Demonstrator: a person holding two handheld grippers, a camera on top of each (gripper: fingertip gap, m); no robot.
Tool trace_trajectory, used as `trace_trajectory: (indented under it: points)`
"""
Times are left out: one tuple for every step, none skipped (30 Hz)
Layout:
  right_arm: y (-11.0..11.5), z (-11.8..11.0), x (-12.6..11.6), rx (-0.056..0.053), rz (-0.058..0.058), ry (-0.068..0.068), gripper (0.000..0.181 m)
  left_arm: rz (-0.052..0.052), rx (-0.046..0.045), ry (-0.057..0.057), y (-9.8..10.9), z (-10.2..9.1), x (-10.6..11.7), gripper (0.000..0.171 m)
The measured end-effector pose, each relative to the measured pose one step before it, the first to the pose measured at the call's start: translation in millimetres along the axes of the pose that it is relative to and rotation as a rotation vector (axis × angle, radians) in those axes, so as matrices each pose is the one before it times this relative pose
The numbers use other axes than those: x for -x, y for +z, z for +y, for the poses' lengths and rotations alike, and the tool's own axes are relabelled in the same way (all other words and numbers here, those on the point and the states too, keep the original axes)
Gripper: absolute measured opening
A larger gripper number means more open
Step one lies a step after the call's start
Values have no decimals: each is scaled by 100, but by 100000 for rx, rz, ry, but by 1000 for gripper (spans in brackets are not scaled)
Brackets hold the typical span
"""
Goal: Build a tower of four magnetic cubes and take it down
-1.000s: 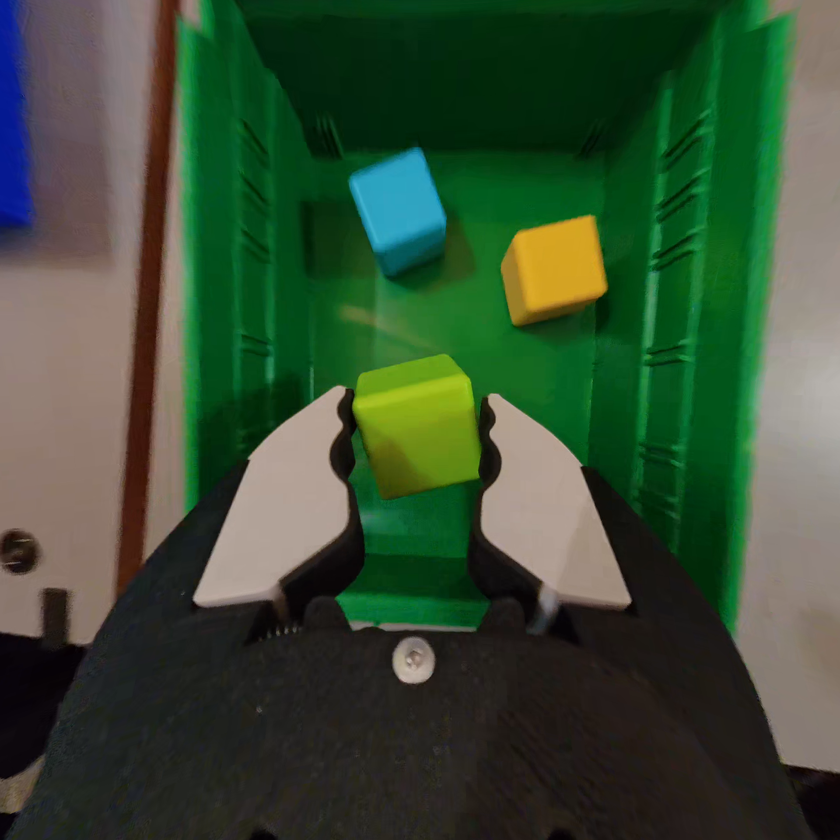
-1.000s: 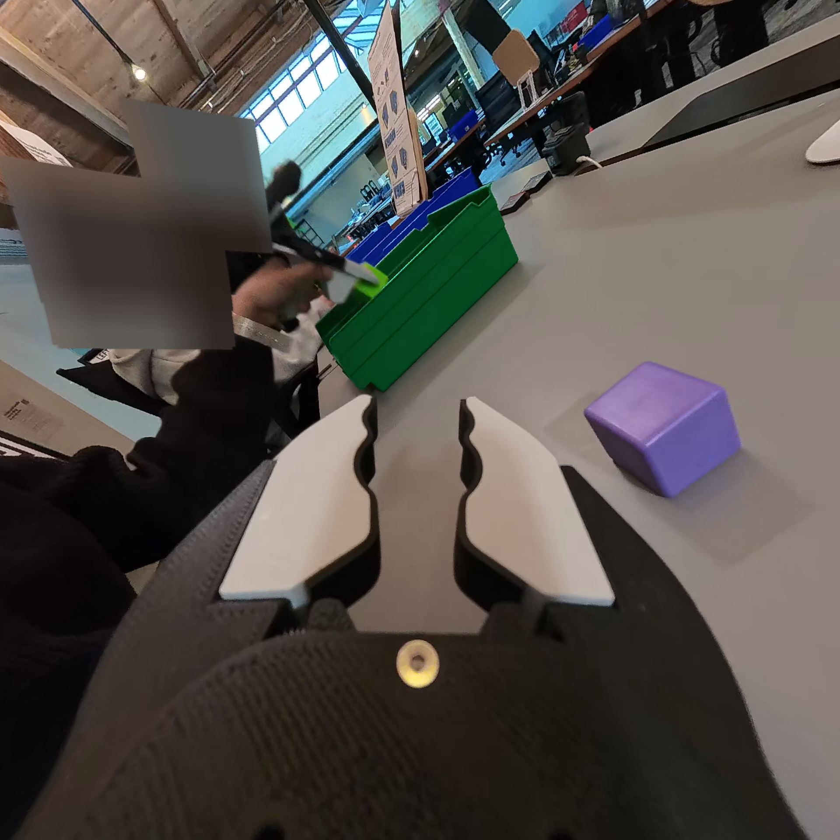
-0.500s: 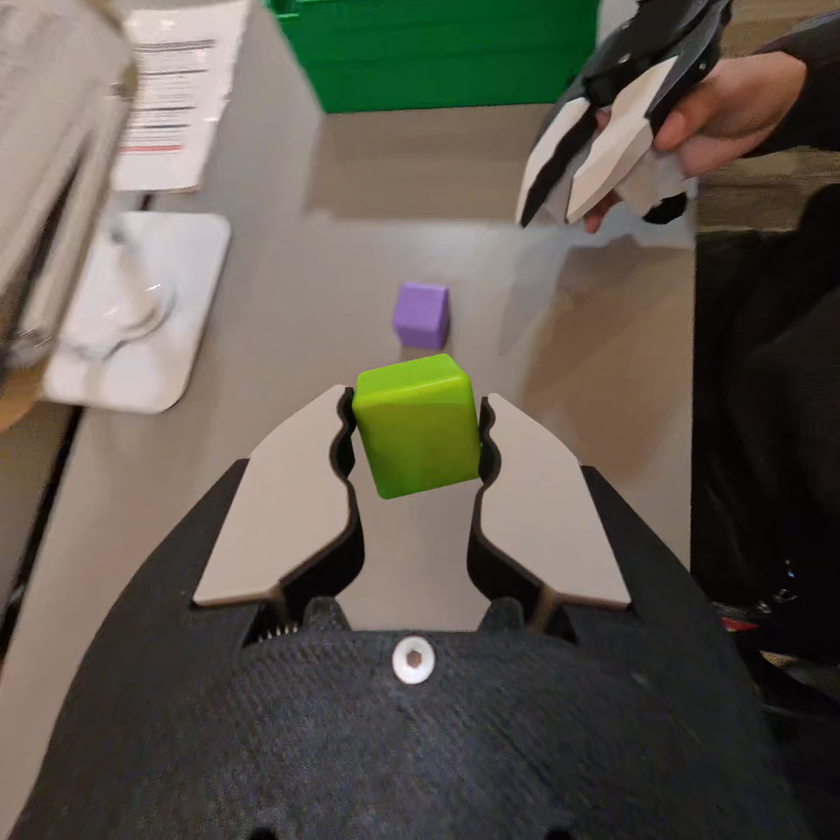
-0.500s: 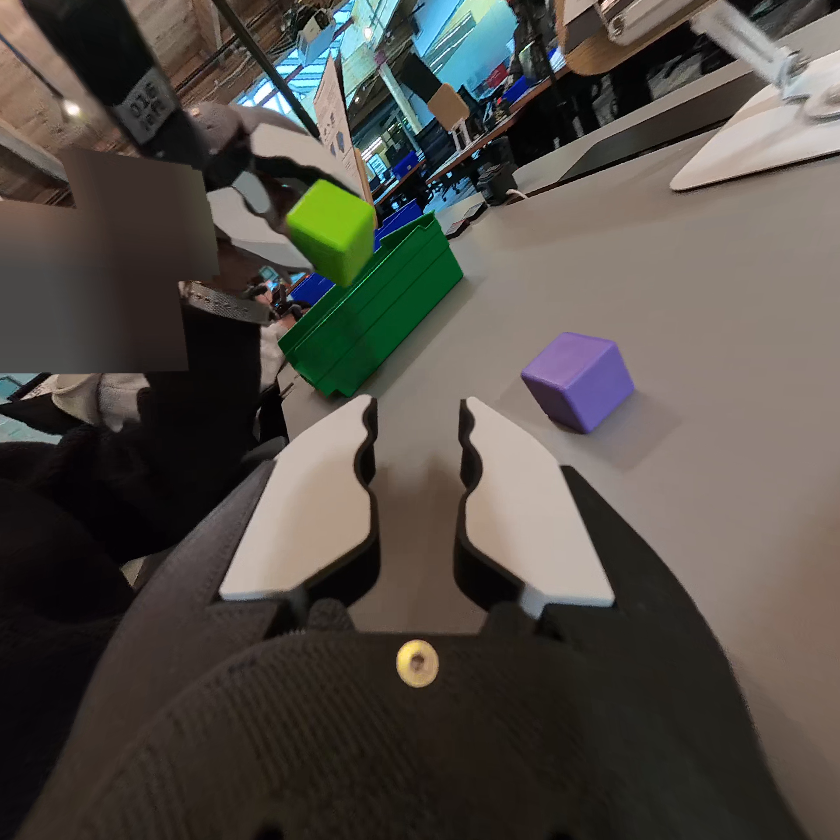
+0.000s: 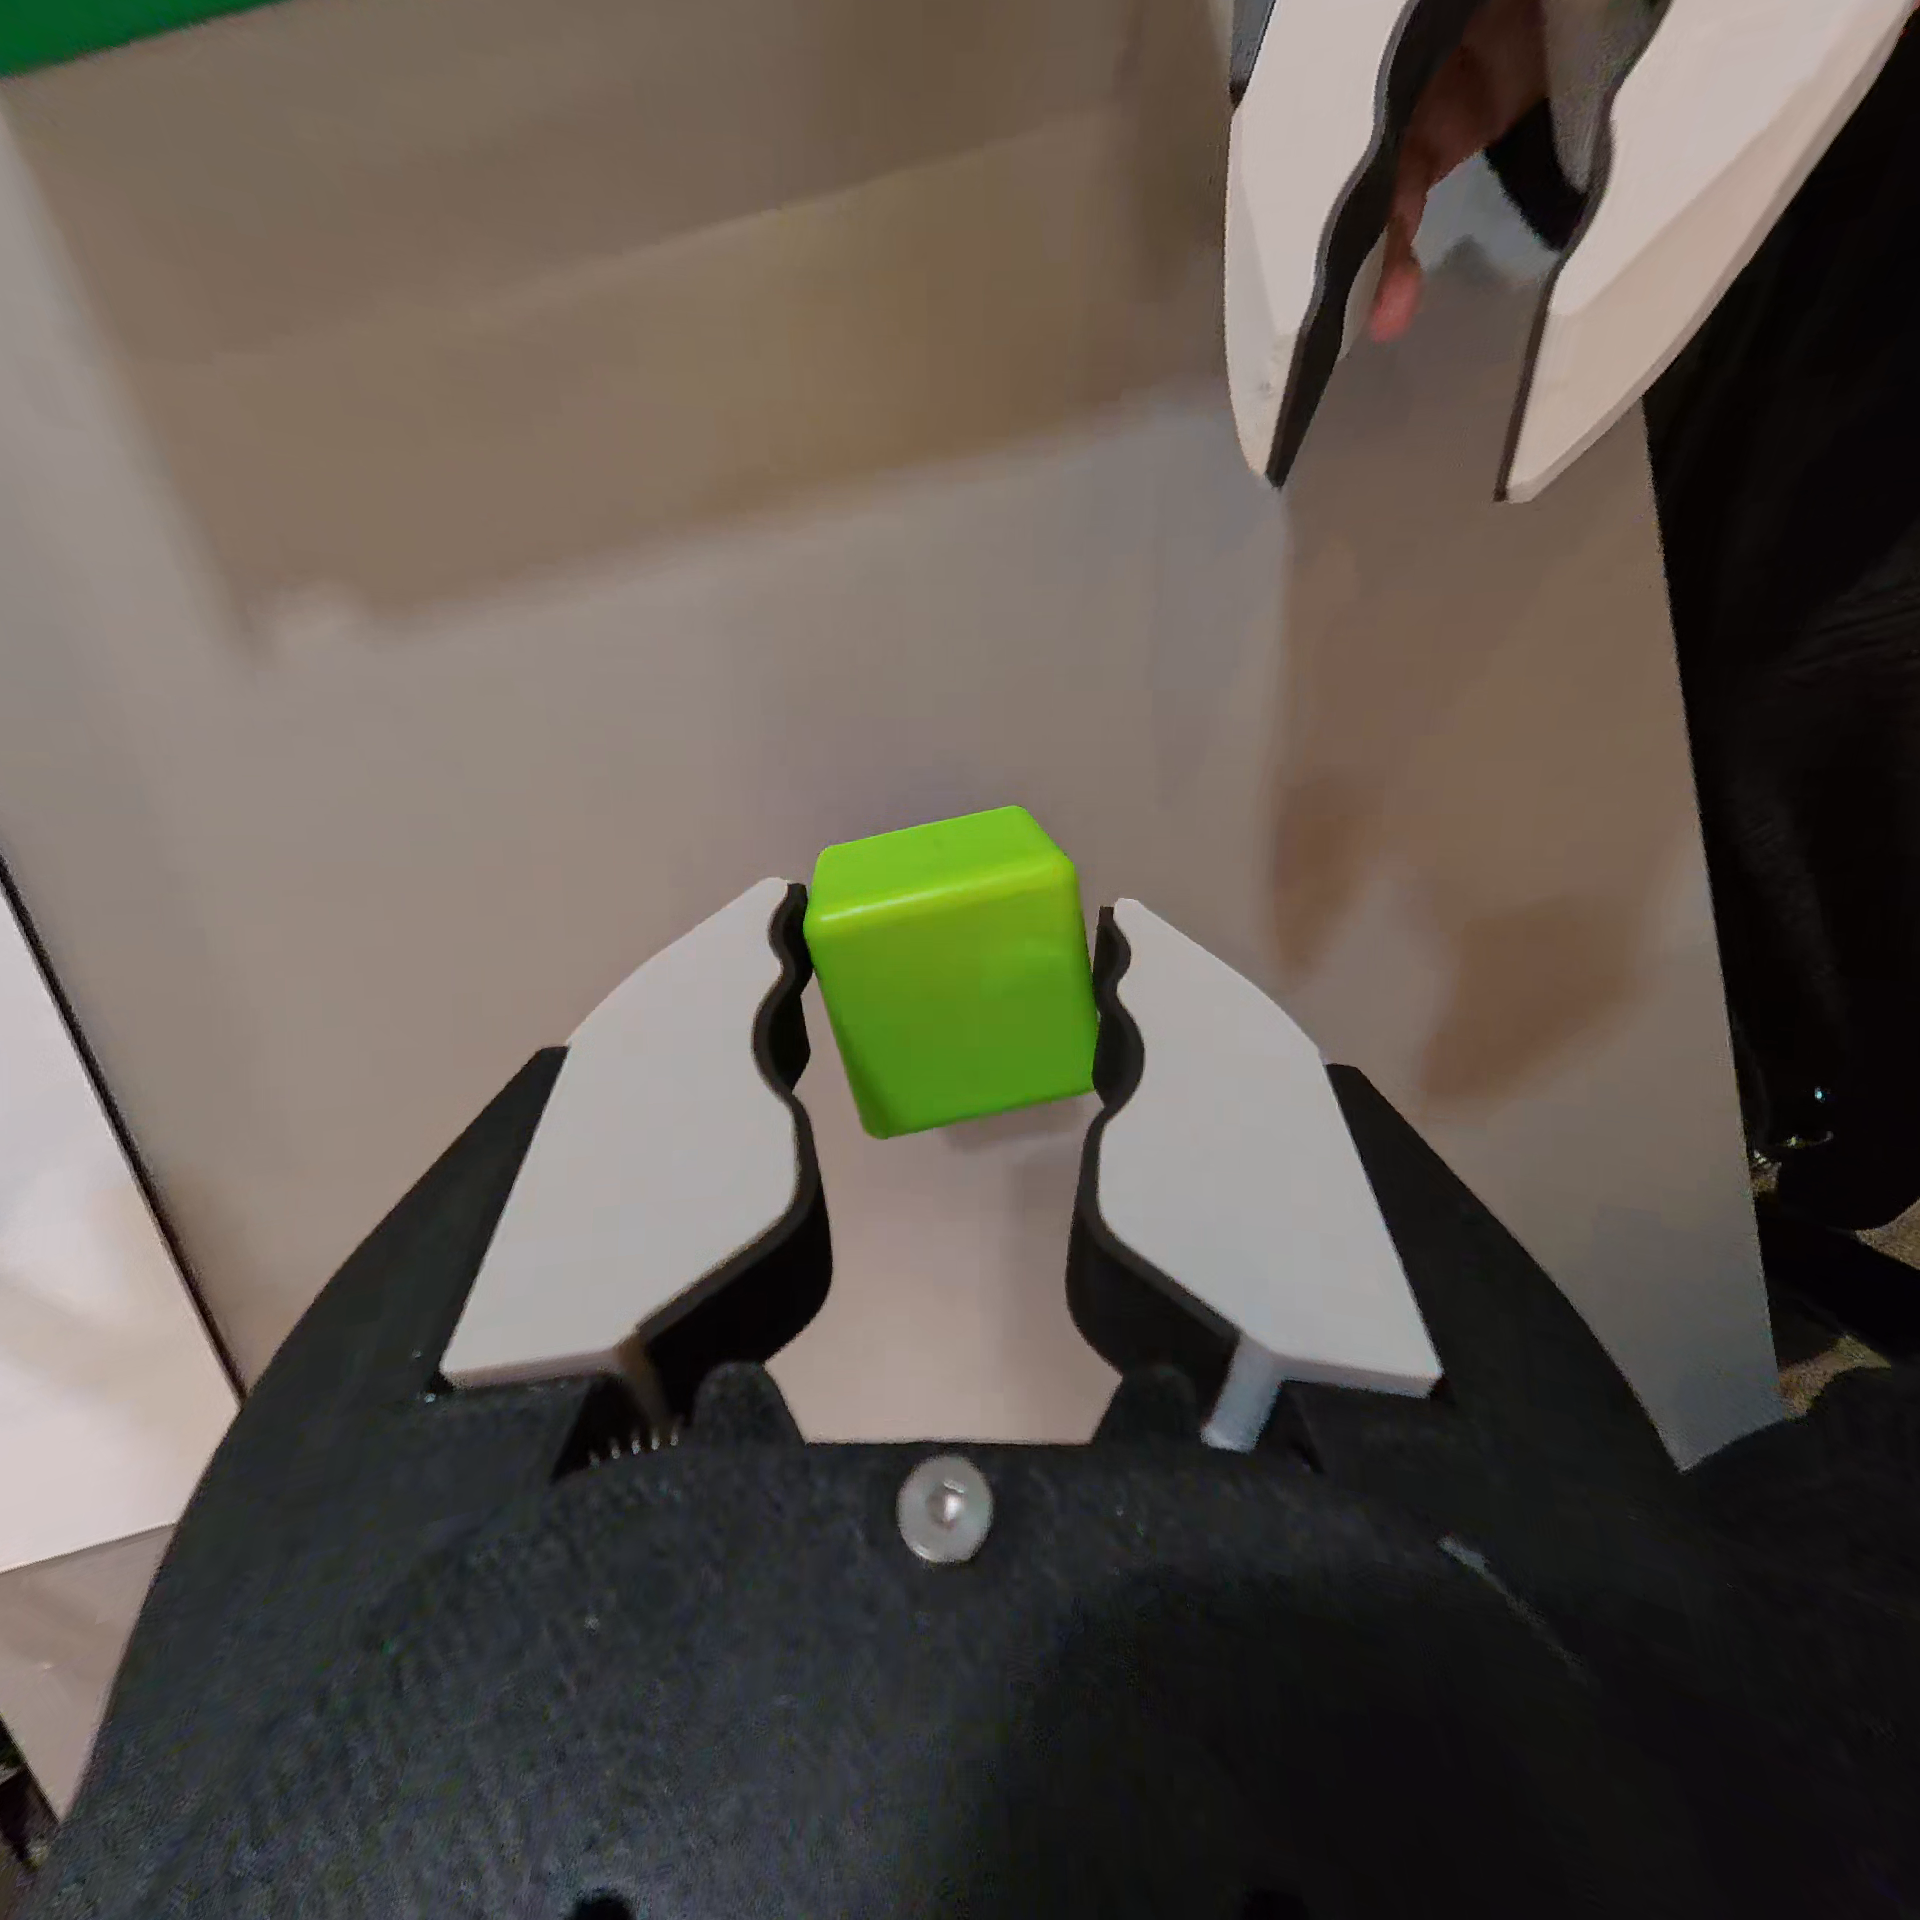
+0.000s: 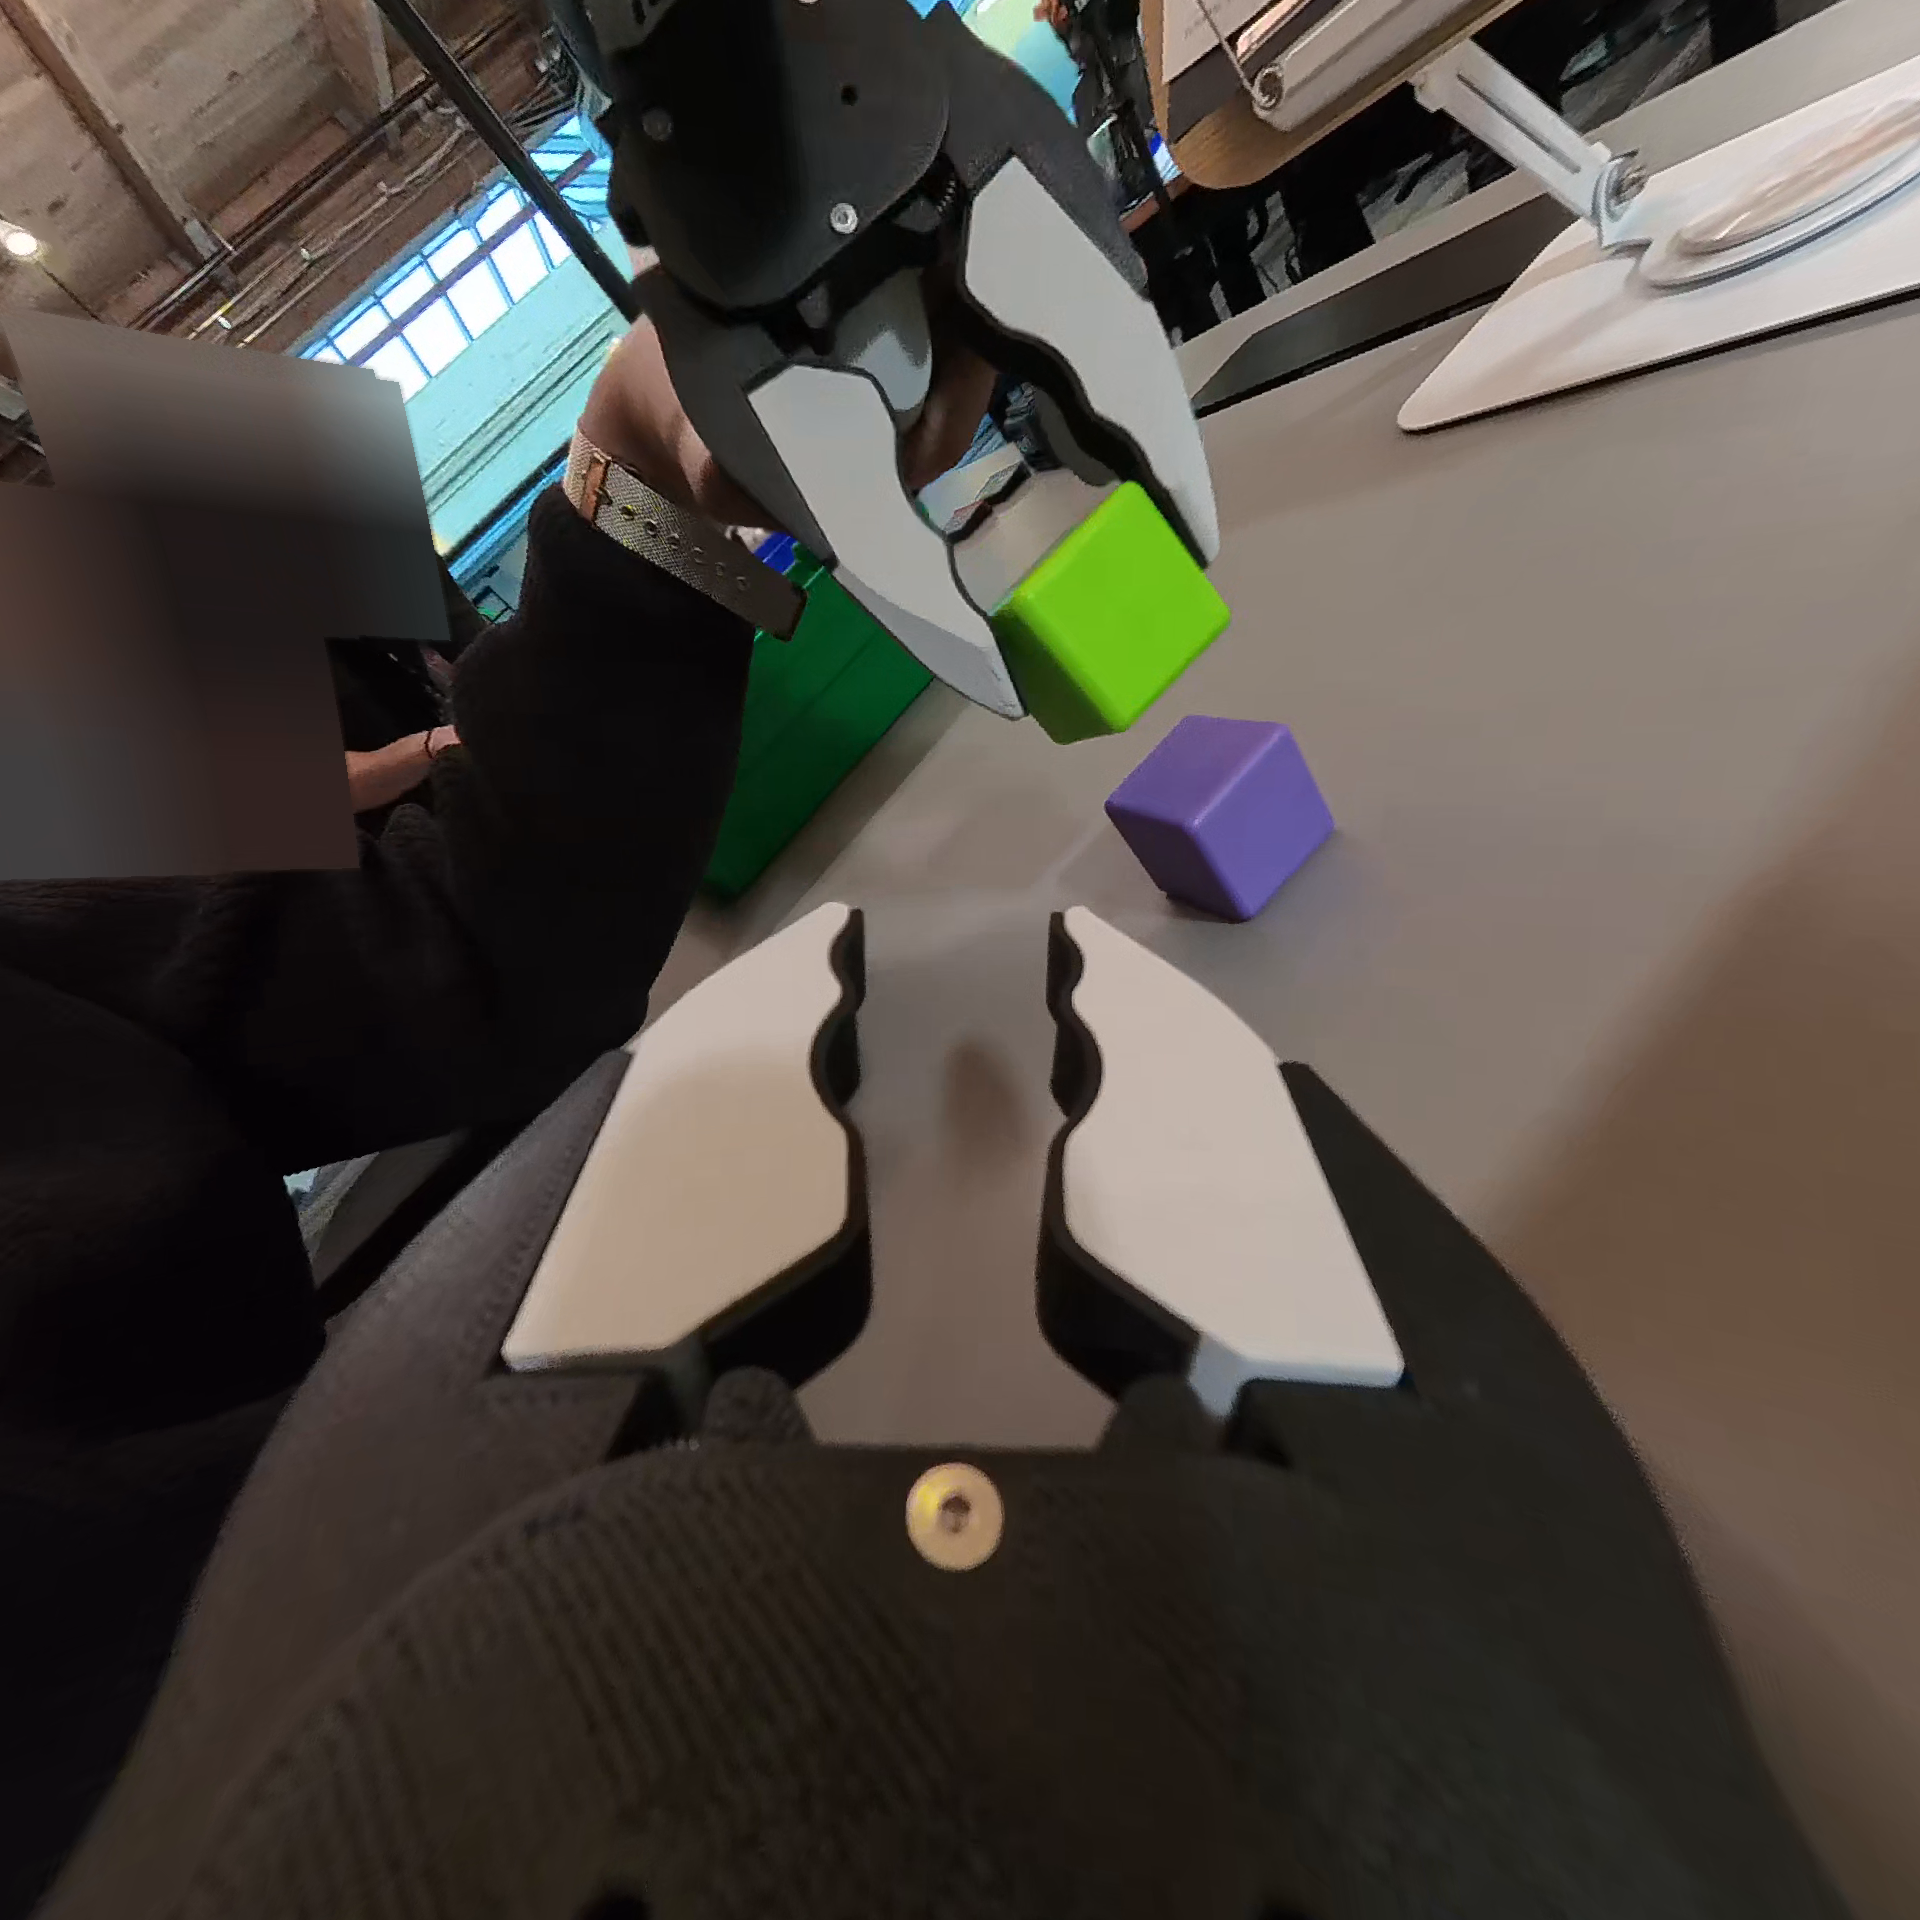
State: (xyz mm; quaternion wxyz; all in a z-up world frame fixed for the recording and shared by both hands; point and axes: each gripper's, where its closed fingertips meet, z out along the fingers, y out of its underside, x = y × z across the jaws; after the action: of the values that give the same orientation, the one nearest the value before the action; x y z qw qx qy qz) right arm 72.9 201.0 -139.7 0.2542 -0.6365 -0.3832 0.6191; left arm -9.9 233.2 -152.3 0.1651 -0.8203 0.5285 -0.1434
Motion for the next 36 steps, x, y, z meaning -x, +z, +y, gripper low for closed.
trace_trajectory:
  points:
    - [40,50,75,156,-715,713,34,-595,1296,162,88,217,-2,53]
    - [23,5,102,-177,-842,752,34,-567,525,48,14,83,22,53]
    - [20,-26,116,-304,-850,747,34,-475,-128,274,-30,-46,30,53]
    - [4,-23,76,-242,-651,652,34,-101,-479,233,-12,-128,-3,53]
    - [-10,-5,37,-166,-351,532,34,508,-373,144,59,-119,-79,53]
    - [-36,-25,-13,-252,-15,421,35,504,184,118,120,-49,-73,53]
    - [-63,-86,-8,-586,123,229,35,-31,907,135,164,73,9,53]
    - [-68,-128,10,-669,155,-28,35,-91,1078,152,150,146,7,53]
    - [-64,-86,-24,-419,322,-195,34,407,821,25,166,115,-54,53]
    - [-41,-34,-53,-153,395,-151,34,502,544,-69,159,87,-43,53]
    - [-18,-9,-38,-56,163,47,34,289,421,-241,170,62,-8,53]
    - [30,13,4,3,-125,232,34,318,631,-283,182,72,-3,53]
    - [44,48,25,139,-224,244,34,122,904,42,210,74,7,53]
    - [61,66,22,325,-184,107,35,-309,997,385,193,90,37,52]
    - [46,84,32,435,-87,-79,35,-80,1000,279,206,79,5,52]
    - [35,63,33,325,-16,-242,35,102,993,163,191,86,-11,52]
    - [6,33,26,151,41,-268,34,128,601,8,182,40,3,52]
    - [-10,2,11,31,58,-148,34,398,555,-87,172,38,-35,53]
    - [-26,-20,-14,-97,37,48,34,1035,78,-120,140,-48,-124,52]
    - [-30,-29,-19,-206,-25,249,34,298,-95,-43,102,-78,-21,52]
    - [-30,-46,-31,-254,-89,380,34,20,-132,125,46,-91,-5,52]
    - [-36,-44,-9,-294,-154,454,34,9,44,-132,41,-60,-8,52]
    - [-35,-37,-4,-294,-216,491,35,-151,108,-226,20,-37,13,53]
    - [-17,-29,16,-244,-244,440,35,-197,93,-226,17,-27,13,53]
    - [-13,-19,8,-141,-163,296,35,-143,12,-88,18,-21,1,53]
    - [-1,1,4,0,-76,118,35,-206,-33,-153,9,-25,17,53]
    - [-4,7,16,66,-34,-33,35,-270,3,-356,15,-21,43,53]
    - [6,15,14,86,-5,-103,35,-312,9,-577,23,-24,74,53]
    - [3,20,1,116,-2,-88,35,-331,-216,-529,-3,-50,63,53]
    - [5,16,5,90,7,-15,35,-761,-248,-239,-3,-42,112,53]
    - [0,0,9,-1,-41,56,35,-1131,-514,-151,-30,-65,154,52]
    - [3,3,8,-34,-66,82,35,-496,-568,-222,-30,-56,53,51]
    - [-2,-6,0,5,-23,65,35,244,-201,-904,-22,34,-32,50]
    - [5,-2,-15,34,-9,85,35,591,-89,-1716,-28,51,-22,50]
    - [10,-2,8,-16,-98,140,35,392,-195,-1535,-50,52,29,50]
    - [-1,0,8,-23,-181,169,35,73,-546,-922,-57,22,38,50]
